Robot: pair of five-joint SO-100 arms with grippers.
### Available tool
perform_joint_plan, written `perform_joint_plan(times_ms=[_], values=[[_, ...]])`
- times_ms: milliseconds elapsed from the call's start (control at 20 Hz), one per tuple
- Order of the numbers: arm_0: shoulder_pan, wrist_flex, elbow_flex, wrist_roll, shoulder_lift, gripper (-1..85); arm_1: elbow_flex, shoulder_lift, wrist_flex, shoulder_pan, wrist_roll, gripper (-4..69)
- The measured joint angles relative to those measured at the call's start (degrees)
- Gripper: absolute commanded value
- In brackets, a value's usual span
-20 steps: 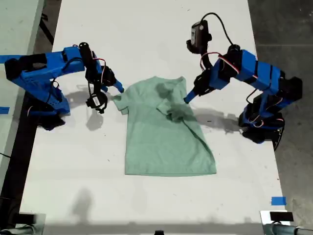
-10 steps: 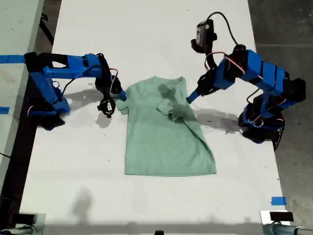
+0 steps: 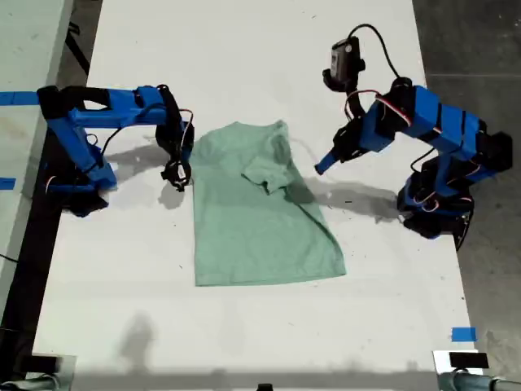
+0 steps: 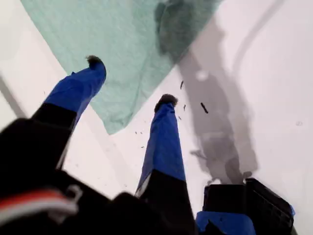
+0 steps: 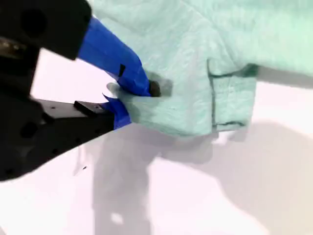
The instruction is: Fold tshirt
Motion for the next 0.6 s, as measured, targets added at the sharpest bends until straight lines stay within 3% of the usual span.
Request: perform_joint_plan(times_ms=[300, 600], values=[[-7.12, 6.94, 0.44, 4.13, 17.31, 0.1, 1.85, 1.14, -0.09, 0.0, 0.7, 25.2], [3.6, 9.67, -22.59, 1.49, 3.25, 0.1, 2.11, 1.32, -0.09, 0.0, 1.58, 25.0]])
